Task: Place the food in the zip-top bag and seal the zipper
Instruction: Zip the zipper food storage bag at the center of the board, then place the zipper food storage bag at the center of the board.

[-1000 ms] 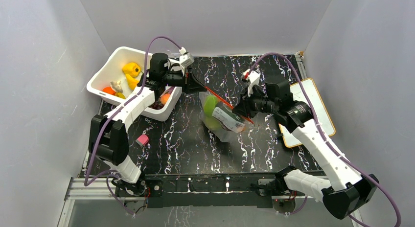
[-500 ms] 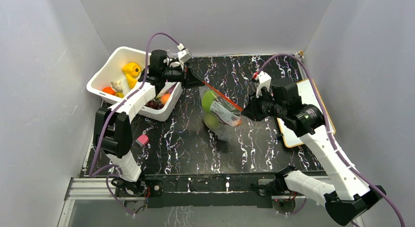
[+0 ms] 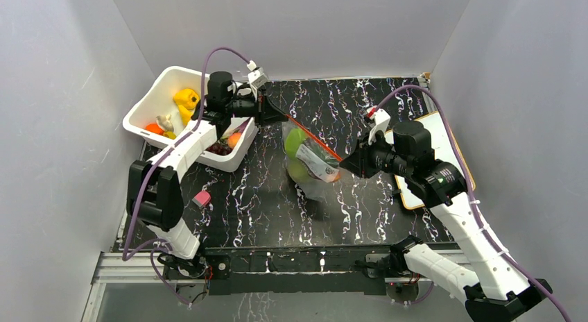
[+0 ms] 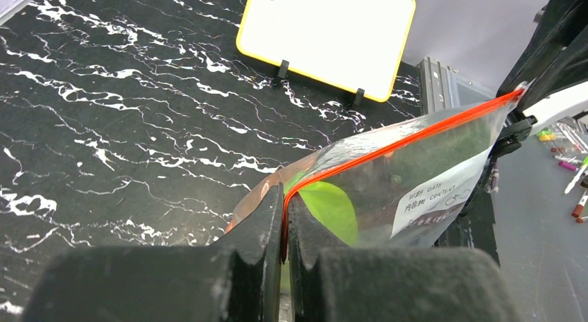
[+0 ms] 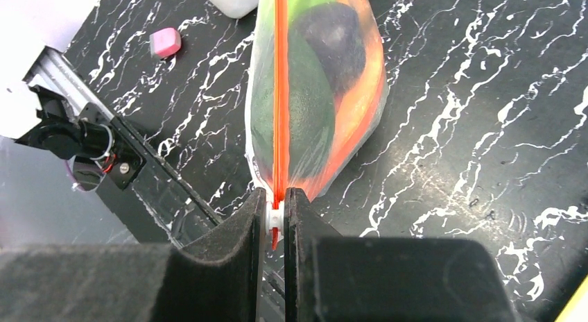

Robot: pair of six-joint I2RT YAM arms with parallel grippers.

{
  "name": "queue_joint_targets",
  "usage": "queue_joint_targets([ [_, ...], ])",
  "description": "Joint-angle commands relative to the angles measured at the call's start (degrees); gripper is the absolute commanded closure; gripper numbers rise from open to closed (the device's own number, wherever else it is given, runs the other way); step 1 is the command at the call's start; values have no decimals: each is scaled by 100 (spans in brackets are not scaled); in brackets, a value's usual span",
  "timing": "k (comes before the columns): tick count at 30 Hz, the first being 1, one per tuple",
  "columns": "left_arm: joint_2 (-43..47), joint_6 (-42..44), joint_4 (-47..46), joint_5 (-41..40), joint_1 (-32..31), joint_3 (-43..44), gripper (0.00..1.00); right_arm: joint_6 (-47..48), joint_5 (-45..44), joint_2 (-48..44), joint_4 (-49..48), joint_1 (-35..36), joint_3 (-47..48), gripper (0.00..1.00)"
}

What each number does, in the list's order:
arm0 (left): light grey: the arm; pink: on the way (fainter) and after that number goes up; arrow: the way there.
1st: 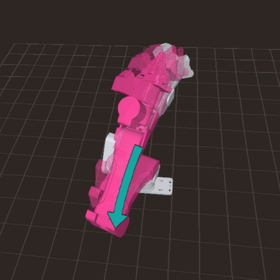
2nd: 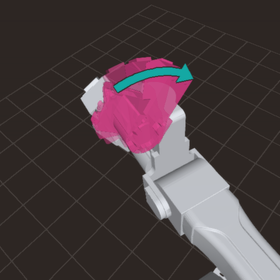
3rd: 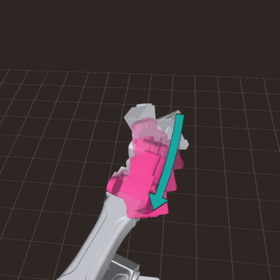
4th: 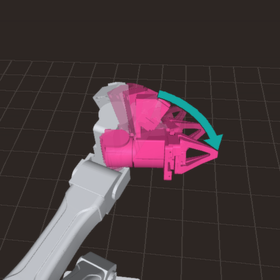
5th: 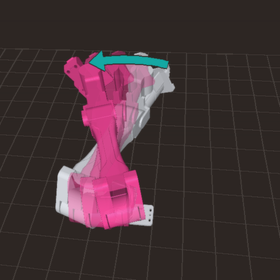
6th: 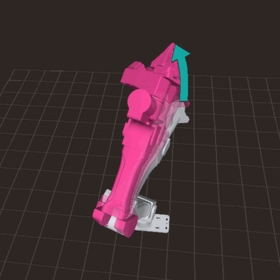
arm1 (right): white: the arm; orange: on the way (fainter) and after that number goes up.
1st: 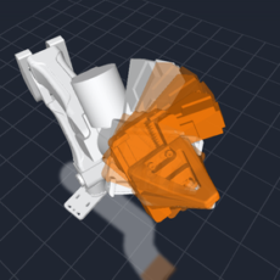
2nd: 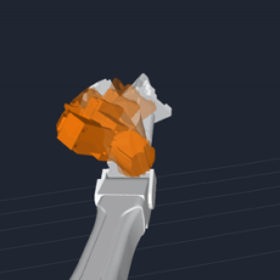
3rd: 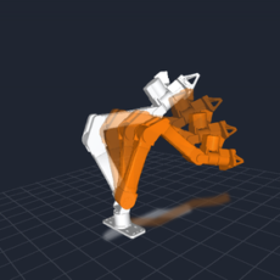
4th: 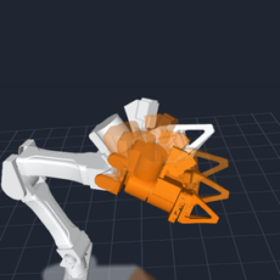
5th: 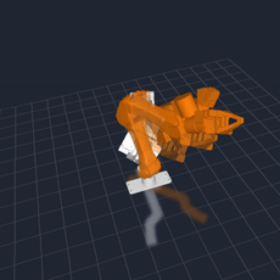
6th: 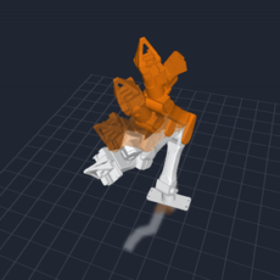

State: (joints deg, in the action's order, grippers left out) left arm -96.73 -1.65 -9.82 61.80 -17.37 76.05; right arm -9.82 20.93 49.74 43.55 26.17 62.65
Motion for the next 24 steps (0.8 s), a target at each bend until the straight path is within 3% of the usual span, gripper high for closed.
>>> queue_joint_targets([
  [1,843,-191,-195,-673,362,-265,100,-81,612,-163,-96,-25,74,100],
  [5,1354,-277,63,-918,286,-607,100,2,505,-164,-215,-27,-170,100],
  [16,1662,-189,847,-1940,271,-273,47,-169,-1255,428,-1360,-32,-610,100],
  [22,1809,-119,1248,-2404,261,-274,31,-49,-2608,870,-2001,-41,-646,100],
  [23,1807,-91,1316,-2469,261,-289,10,-12,-2775,1018,-2055,-50,-621,100],
  [24,1930,-61,1390,-2549,263,-315,2,33,-2901,1114,-2146,-73,-606,100],
])
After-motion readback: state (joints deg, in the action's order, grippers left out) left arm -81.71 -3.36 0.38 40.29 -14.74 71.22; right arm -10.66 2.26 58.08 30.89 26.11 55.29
